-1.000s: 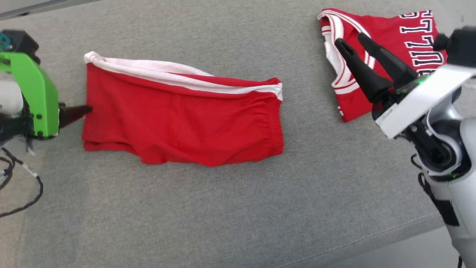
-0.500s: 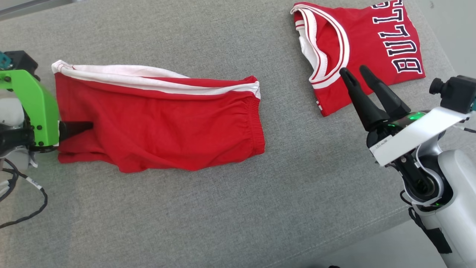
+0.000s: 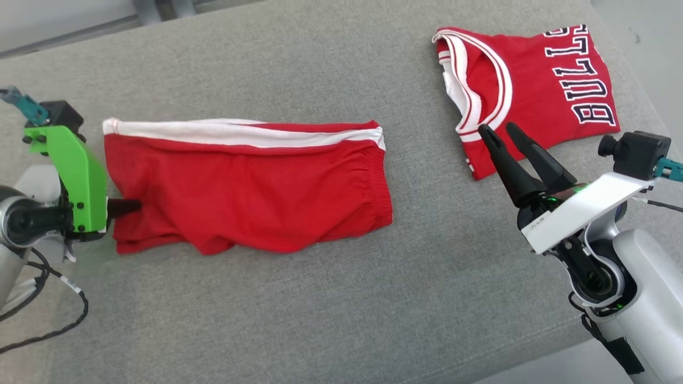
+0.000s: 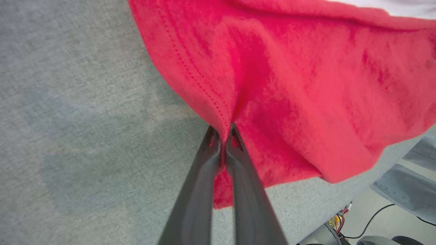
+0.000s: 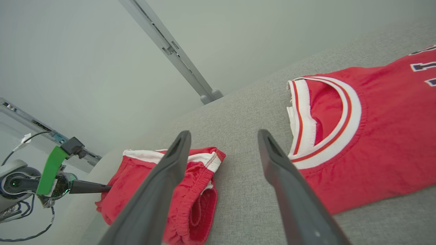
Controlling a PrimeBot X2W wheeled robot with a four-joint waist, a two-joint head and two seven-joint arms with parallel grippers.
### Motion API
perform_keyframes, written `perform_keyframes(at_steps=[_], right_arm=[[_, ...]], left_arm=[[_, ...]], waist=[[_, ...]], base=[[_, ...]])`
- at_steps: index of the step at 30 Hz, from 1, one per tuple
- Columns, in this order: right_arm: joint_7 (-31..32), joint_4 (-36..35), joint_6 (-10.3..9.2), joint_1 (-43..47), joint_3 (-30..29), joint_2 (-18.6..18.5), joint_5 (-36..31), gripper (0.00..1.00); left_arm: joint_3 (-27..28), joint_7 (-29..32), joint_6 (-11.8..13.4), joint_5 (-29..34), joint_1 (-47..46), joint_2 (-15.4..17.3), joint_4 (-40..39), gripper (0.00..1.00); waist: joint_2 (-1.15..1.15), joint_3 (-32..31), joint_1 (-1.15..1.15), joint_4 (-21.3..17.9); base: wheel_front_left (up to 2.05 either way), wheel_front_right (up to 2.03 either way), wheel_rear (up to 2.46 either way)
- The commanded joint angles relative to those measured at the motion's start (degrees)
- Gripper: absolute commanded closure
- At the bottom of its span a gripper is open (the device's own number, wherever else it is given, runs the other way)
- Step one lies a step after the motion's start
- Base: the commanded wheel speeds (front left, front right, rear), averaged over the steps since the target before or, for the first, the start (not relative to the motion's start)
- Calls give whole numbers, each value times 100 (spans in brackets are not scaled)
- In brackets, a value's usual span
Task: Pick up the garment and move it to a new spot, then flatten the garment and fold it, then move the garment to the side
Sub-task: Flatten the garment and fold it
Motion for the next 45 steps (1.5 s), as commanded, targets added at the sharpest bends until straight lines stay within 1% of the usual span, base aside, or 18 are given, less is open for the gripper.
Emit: perform_keyframes(at_steps=[1,8,11,14,15,16,21,23,25,27,29,31,33,36,40,42,45], right_arm=[[-39,44,0,108,34,-38,49,0],[-95,167,0,269,87,-120,167,0],[-119,183,0,346,82,-138,248,0],[-133,211,0,412,93,-158,299,0],[-133,222,0,434,112,-151,313,0],[-139,234,0,445,122,-144,317,0],[-165,306,0,484,172,-136,238,0],[-211,301,0,451,187,-121,205,0],[-288,313,0,397,219,-123,78,0],[-438,378,0,372,195,-88,-79,0],[-583,448,0,384,181,-40,-261,0],[-733,498,0,437,132,-7,-433,0],[-919,546,0,492,44,27,-610,0],[-1128,632,0,558,-102,109,-915,0],[-1273,800,0,714,-320,265,-1211,0],[-1304,883,0,797,-400,335,-1342,0],[-1350,979,0,908,-487,402,-1538,0]], left_arm=[[-13,1,-11,-69,161,42,-51,100],[-35,-53,-13,-248,695,260,-291,100],[13,-115,20,-389,974,342,-403,100],[20,-270,69,-387,1164,371,-446,100],[15,-327,86,-375,1232,355,-443,52],[7,-374,114,-363,1284,338,-418,0],[11,-688,102,-214,1348,272,-366,0],[38,-931,77,-94,1292,315,-412,0],[87,-1380,56,197,1205,400,-534,0],[161,-2050,30,508,1185,430,-726,0],[250,-2804,63,885,1266,497,-855,0],[292,-3421,211,1190,1434,532,-1021,0],[385,-3970,399,1342,1617,515,-1211,0],[521,-4730,801,1588,1945,555,-1537,0],[703,-5701,1396,1836,2440,455,-2022,0],[784,-6112,1652,1957,2687,397,-2235,0],[914,-6388,1910,2208,3005,219,-2511,0]], waist=[[0,-215,0,176],[0,-523,0,312],[0,-623,0,348],[0,-710,0,374],[0,-739,0,384],[0,-765,0,397],[0,-891,0,499],[0,-955,0,562],[0,-1026,0,622],[0,-1101,0,699],[0,-1171,0,788],[0,-1238,0,890],[0,-1292,0,992],[0,-1347,0,1139],[0,-1413,0,1339],[0,-1439,0,1434],[0,-1477,0,1574]], base=[[0,0,0],[0,0,0],[0,0,0],[0,0,0],[0,0,0],[0,0,0],[0,0,0],[0,0,0],[0,0,0],[0,0,0],[0,0,0],[0,0,0],[0,0,0],[0,0,0],[0,0,0],[0,0,0],[0,0,0]])
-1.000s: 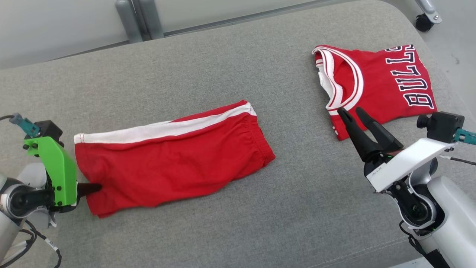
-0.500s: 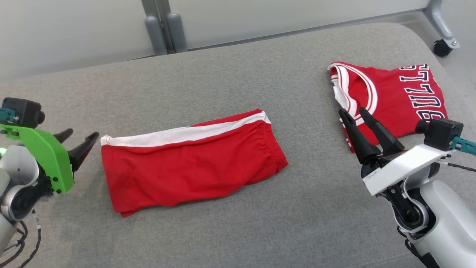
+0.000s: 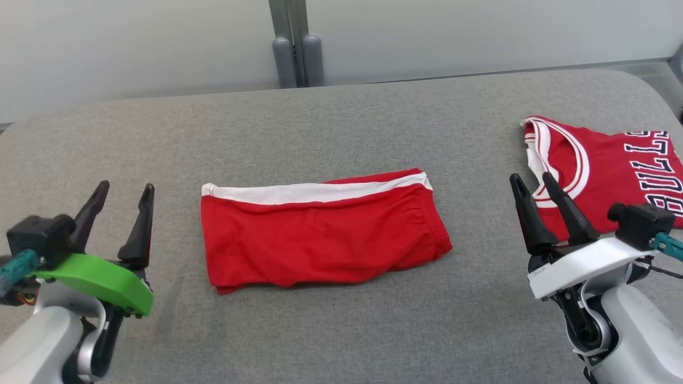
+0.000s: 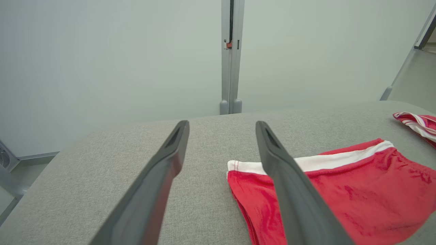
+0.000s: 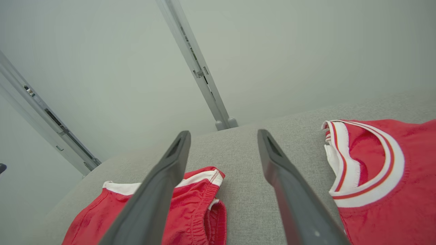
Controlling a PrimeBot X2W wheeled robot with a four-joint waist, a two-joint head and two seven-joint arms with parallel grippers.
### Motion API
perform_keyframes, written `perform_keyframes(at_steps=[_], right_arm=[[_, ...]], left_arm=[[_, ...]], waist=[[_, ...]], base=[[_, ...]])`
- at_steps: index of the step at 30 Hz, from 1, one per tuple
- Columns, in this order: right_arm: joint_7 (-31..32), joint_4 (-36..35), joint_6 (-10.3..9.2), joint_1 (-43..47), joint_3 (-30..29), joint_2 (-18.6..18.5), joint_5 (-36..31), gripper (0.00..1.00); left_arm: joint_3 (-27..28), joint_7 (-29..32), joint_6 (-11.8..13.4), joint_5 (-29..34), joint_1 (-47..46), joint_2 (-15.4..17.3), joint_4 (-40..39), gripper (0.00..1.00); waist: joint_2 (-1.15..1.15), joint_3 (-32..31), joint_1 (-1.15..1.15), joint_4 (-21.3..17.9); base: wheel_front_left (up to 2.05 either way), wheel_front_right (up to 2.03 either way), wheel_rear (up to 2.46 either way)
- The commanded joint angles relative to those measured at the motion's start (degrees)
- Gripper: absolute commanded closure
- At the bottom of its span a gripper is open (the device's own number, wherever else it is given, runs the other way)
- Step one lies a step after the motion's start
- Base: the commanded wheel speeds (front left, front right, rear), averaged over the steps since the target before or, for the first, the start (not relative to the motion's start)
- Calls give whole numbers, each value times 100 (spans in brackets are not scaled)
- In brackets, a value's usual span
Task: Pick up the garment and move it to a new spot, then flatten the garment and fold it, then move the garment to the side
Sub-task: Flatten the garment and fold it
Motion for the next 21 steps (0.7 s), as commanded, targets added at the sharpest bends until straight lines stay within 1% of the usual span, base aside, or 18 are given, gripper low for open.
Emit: perform_keyframes(at_steps=[1,2,4,6,7,9,11,14,17,21], right_arm=[[-42,53,0,121,-34,33,-109,0],[-55,89,0,154,-58,51,-162,0],[-72,169,0,206,-111,115,-250,0],[-58,284,0,242,-115,152,-353,0],[-16,363,0,233,-143,183,-371,0],[100,532,0,169,-146,226,-435,0],[261,702,0,59,-162,302,-408,0],[549,1065,0,-168,-237,372,-552,0],[894,1508,0,-416,-342,485,-729,0],[1521,2110,0,-800,-460,607,-985,0]], left_arm=[[157,-61,183,136,251,-143,-103,0],[265,-83,265,195,365,-226,-192,0],[616,-97,411,510,597,-467,-439,0],[862,-89,442,807,946,-723,-664,0],[1014,-88,413,952,1085,-870,-781,0],[1178,-88,325,1223,1338,-1057,-885,0],[1327,-89,247,1338,1539,-1278,-911,0],[1463,-90,71,1562,1729,-1499,-880,0],[1494,-90,-91,1688,1814,-1642,-787,0],[1534,-90,-287,1832,1800,-1818,-626,0]], waist=[[0,-95,0,188],[0,-104,0,228],[0,-135,0,315],[0,-150,0,398],[0,-150,0,445],[0,-163,0,538],[0,-171,0,637],[0,-158,0,780],[0,-132,0,934],[0,-81,0,1124]], base=[[0,0,0],[0,0,0],[0,0,0],[0,0,0],[0,0,0],[0,0,0],[0,0,0],[0,0,0],[0,0,0],[0,0,0]])
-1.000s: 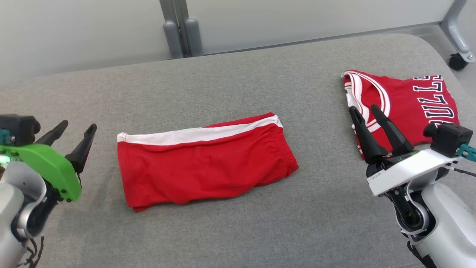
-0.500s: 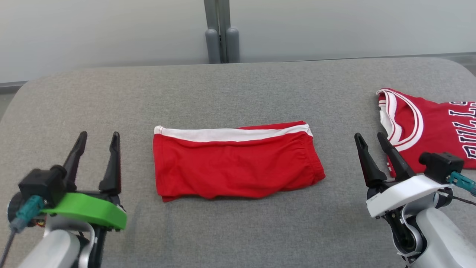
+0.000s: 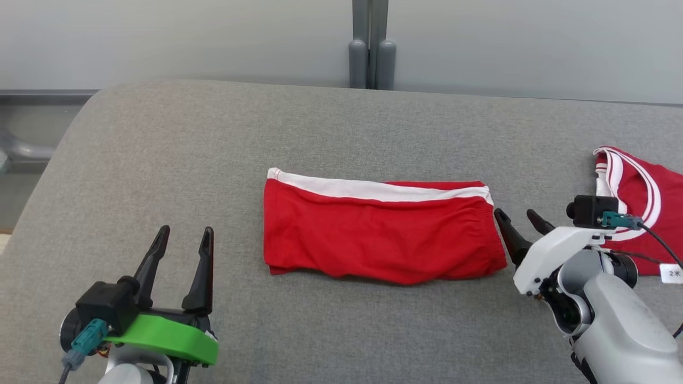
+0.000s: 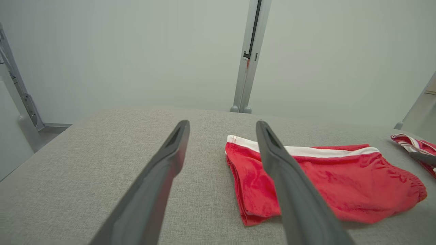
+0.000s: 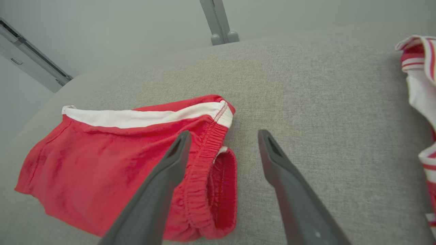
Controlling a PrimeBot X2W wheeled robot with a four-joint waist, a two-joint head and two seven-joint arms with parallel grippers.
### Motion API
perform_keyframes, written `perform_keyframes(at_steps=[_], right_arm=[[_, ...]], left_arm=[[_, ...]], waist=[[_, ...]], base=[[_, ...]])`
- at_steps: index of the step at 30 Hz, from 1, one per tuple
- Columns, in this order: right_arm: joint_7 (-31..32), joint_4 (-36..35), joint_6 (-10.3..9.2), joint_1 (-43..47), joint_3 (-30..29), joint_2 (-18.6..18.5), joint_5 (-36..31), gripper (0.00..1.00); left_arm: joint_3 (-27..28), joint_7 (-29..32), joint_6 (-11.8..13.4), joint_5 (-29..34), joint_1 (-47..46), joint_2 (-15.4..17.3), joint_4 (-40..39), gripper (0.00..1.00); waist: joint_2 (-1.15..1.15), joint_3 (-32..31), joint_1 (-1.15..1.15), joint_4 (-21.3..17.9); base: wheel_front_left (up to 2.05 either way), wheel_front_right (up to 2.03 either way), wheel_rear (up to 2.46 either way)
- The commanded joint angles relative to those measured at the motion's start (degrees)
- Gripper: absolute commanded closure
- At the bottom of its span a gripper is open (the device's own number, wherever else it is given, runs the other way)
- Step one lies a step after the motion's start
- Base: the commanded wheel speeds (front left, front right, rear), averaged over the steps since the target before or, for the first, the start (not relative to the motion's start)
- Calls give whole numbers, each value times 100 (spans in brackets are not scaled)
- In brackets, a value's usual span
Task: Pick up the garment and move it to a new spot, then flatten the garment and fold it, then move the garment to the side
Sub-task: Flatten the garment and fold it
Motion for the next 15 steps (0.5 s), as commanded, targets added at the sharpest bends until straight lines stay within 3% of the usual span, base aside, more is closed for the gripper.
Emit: perform_keyframes(at_steps=[1,9,15], right_arm=[[181,184,0,-156,-97,40,-92,0],[1239,1235,0,-553,-740,363,-559,0],[1501,1657,-5,-630,-1215,558,-914,0]], left_arm=[[24,-15,-64,93,38,-67,57,0],[129,-15,-255,237,-3,-245,270,0],[203,-15,-349,329,-34,-326,358,0]], waist=[[0,54,0,177],[0,129,0,396],[0,219,0,431]], base=[[0,0,0],[0,0,0],[0,0,0]])
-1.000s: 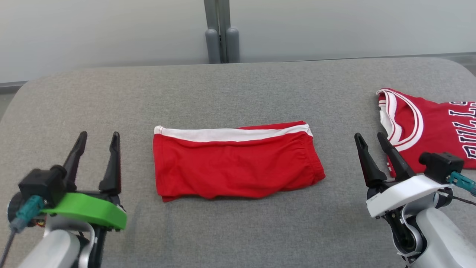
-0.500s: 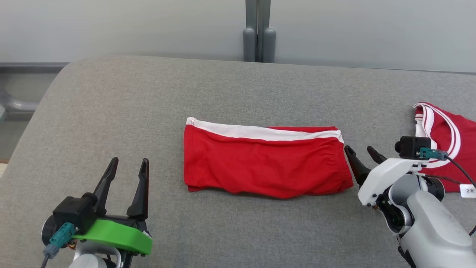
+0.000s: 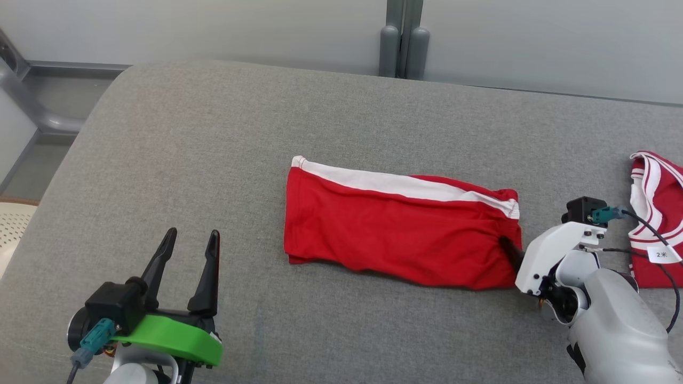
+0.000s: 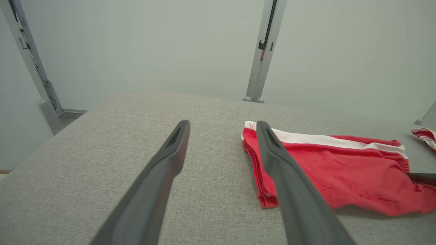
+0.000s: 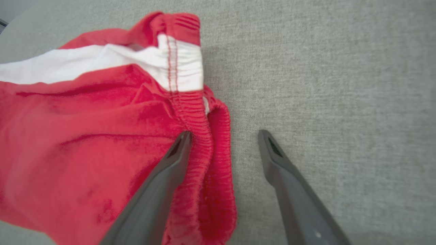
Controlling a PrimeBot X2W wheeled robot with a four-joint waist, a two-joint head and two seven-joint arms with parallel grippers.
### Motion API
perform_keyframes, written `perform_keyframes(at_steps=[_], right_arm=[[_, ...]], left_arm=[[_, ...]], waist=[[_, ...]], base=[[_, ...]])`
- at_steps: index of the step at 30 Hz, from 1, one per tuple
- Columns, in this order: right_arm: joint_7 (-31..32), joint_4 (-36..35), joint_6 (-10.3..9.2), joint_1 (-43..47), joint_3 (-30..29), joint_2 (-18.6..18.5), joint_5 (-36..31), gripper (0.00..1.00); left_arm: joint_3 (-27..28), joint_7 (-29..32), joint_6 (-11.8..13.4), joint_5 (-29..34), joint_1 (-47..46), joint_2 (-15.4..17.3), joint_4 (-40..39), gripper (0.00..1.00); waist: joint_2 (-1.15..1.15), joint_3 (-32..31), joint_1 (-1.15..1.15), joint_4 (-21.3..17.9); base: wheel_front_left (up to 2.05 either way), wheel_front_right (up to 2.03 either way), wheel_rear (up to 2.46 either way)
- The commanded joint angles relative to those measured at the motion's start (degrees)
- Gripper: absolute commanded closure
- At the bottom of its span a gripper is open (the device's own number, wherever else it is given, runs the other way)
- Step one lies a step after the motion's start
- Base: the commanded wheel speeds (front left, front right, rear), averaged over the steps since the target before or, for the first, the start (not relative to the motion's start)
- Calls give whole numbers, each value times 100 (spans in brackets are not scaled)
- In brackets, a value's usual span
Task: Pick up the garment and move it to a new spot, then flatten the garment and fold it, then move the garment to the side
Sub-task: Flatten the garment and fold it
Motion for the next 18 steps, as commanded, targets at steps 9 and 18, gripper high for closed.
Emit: perform_keyframes(at_steps=[9,18], right_arm=[[-16,-56,-5,27,16,314,59,94],[-356,-391,-6,-67,56,260,410,100]], left_arm=[[58,-15,-117,136,-106,-74,140,0],[67,-15,-126,175,-138,-89,206,0]], waist=[[0,88,0,-106],[0,56,0,-332]], base=[[0,0,0],[0,0,0]])
